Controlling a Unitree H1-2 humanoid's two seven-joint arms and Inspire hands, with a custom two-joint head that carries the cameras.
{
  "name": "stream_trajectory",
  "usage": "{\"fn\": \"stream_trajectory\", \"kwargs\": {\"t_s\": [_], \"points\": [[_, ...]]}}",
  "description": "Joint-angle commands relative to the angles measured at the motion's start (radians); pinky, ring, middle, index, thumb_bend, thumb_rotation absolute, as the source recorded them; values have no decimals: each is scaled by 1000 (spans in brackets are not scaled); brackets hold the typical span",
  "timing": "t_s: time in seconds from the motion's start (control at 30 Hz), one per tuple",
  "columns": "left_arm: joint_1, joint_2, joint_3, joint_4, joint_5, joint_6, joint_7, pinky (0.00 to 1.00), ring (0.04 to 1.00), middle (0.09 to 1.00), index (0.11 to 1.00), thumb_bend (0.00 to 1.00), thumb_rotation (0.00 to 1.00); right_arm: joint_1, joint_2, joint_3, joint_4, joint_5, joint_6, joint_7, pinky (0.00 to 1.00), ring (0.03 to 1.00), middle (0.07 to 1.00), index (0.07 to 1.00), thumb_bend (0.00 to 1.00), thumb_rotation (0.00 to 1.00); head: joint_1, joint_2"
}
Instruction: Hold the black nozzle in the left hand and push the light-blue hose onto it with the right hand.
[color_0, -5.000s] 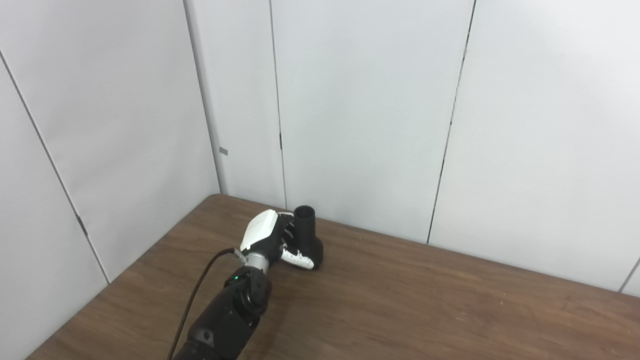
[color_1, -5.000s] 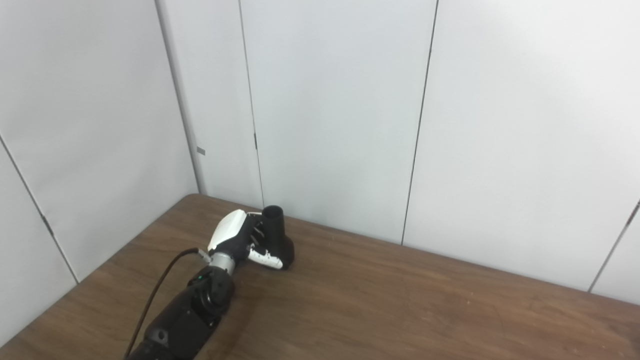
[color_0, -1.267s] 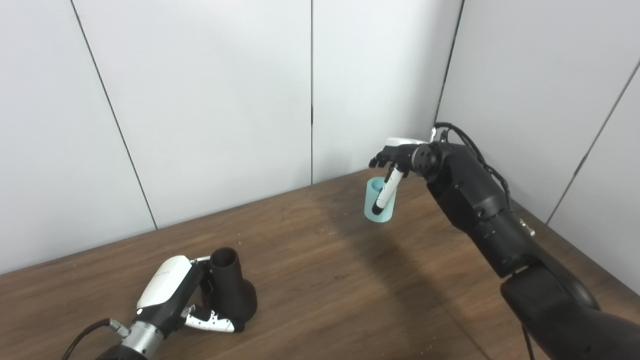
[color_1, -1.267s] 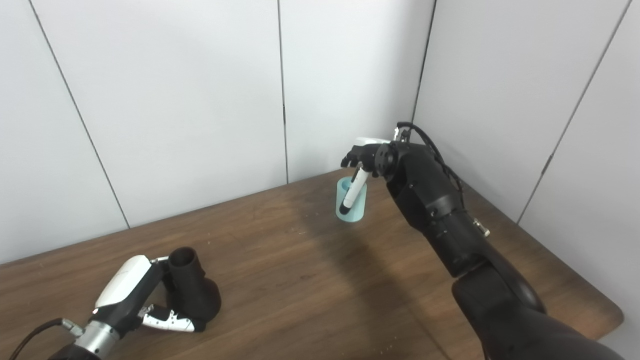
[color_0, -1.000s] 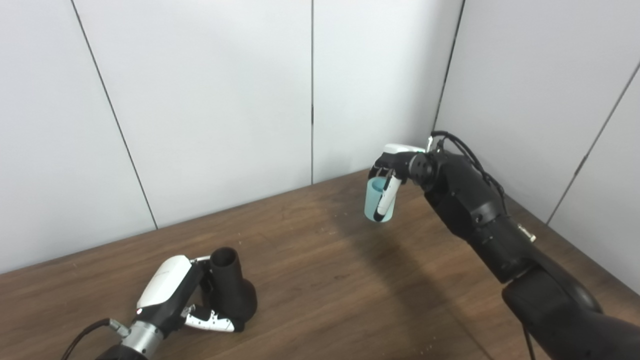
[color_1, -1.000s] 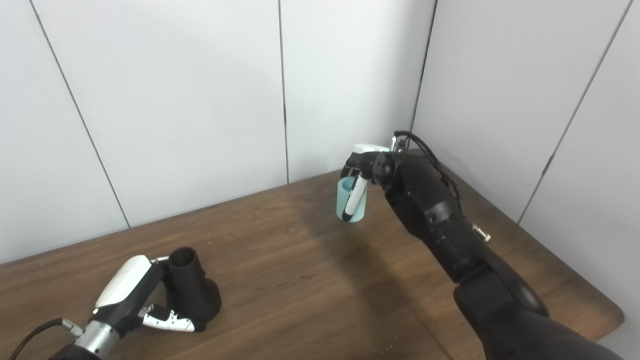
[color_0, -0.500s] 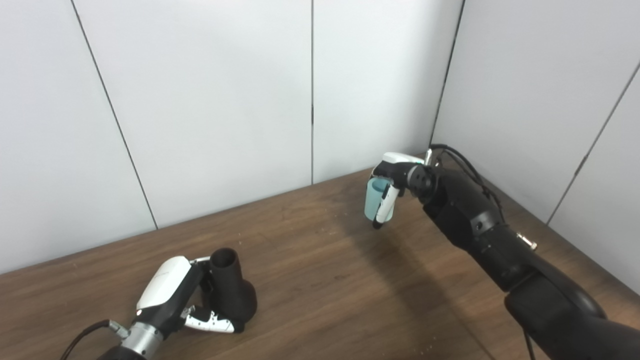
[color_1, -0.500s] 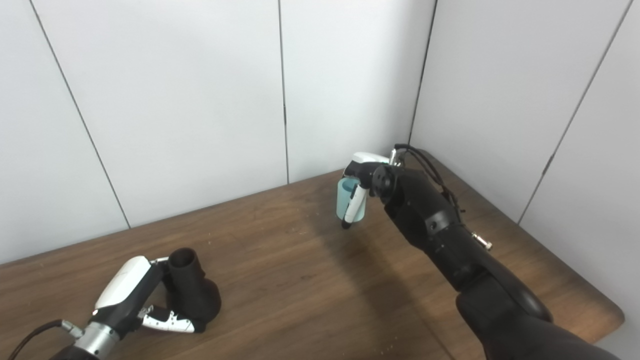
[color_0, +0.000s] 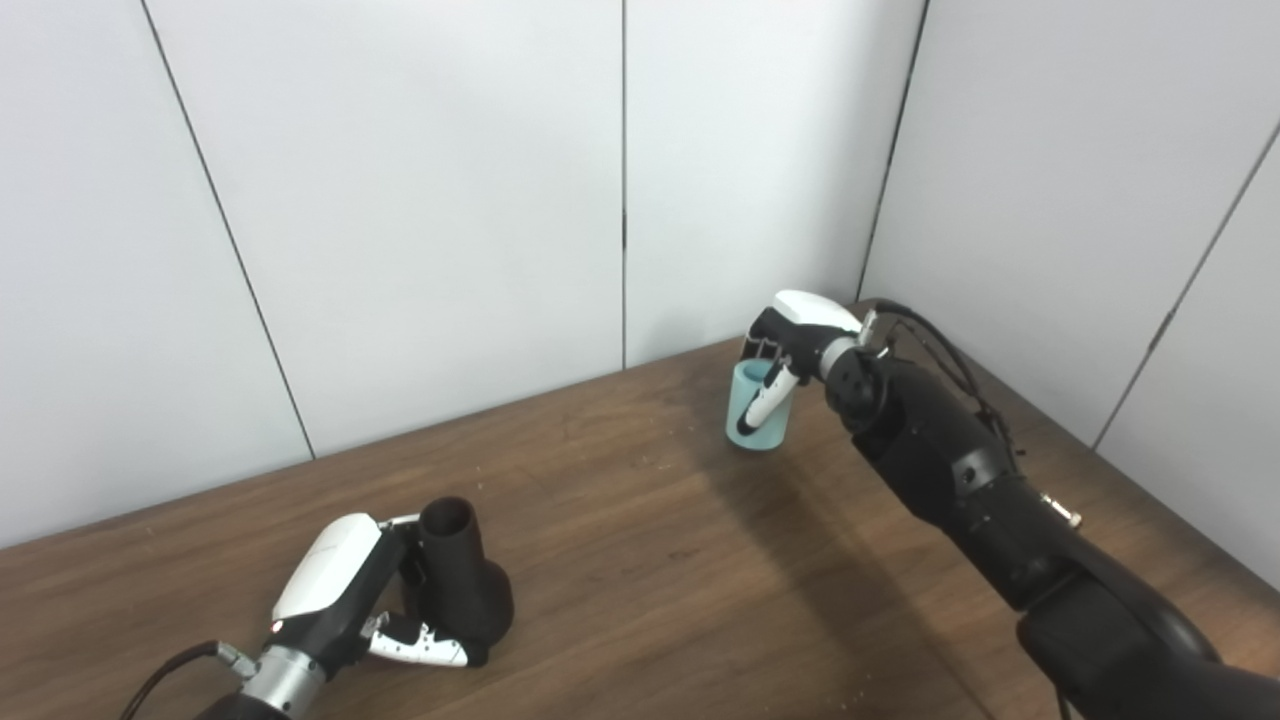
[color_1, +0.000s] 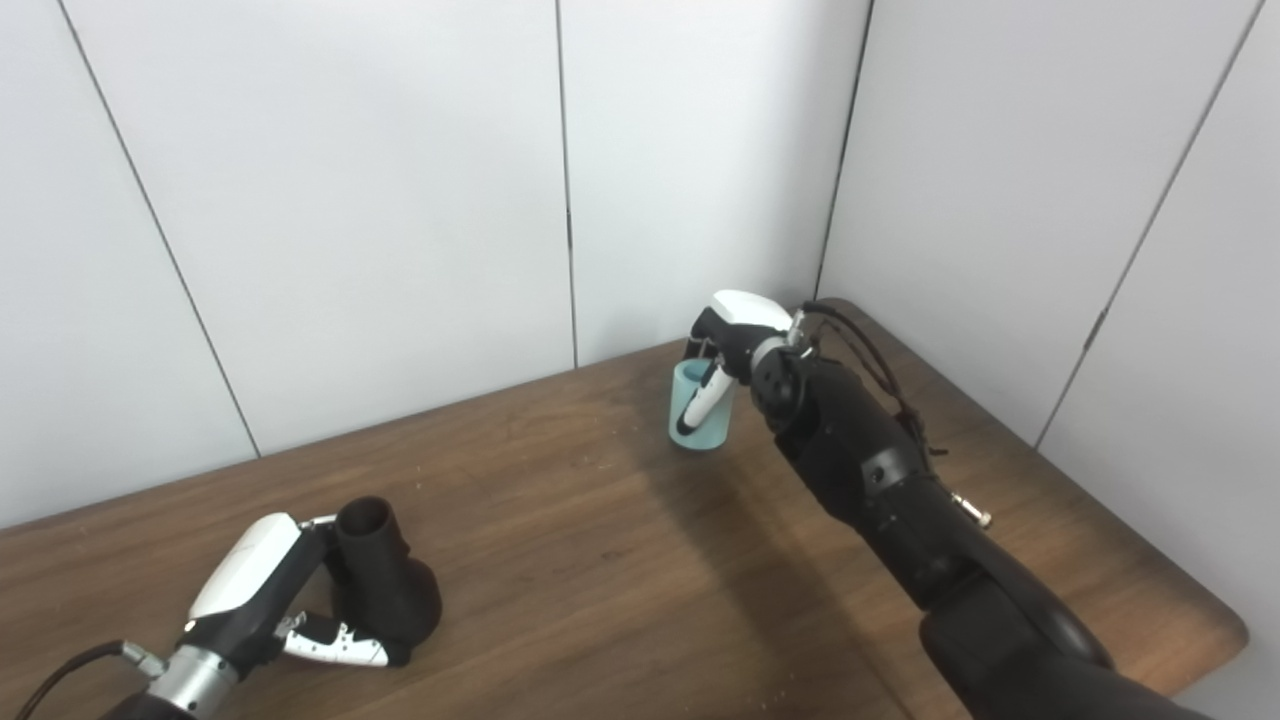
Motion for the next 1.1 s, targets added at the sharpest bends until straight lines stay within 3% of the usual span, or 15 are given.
{"fn": "stream_trajectory", "kwargs": {"t_s": [0.0,0.27,0.43,0.57,0.63,0.73,0.87,1.07], "points": [[84,43,-36,78,60,89,-91,484,513,479,489,525,0,-43,-34,-7,-43,3,-23,-22,393,460,502,459,530,0,2,2],[87,38,-39,54,65,112,-99,487,524,481,487,525,0,-42,-25,-3,-115,23,-40,-12,376,431,491,471,530,0,54,15],[85,21,-49,51,74,128,-95,506,536,481,488,525,0,-48,7,-11,-249,84,-79,10,382,429,484,478,530,0,134,30],[83,0,-61,32,87,165,-104,532,535,480,488,525,0,-65,61,-7,-401,139,-61,54,355,418,480,484,530,0,237,44],[80,-14,-71,21,101,191,-106,534,530,476,490,525,0,-84,76,20,-472,123,-47,84,341,403,474,491,530,0,316,53],[73,-24,-86,14,122,217,-100,534,520,474,492,525,0,-114,82,50,-533,91,-29,126,334,395,467,499,529,0,378,62],[69,-33,-93,5,135,235,-98,481,499,471,496,525,0,-146,91,74,-563,73,-42,157,328,395,461,507,528,0,422,67],[61,-36,-97,10,148,260,-105,433,475,466,498,525,0,-164,114,67,-556,129,-75,177,349,426,482,499,522,0,474,83]]}}
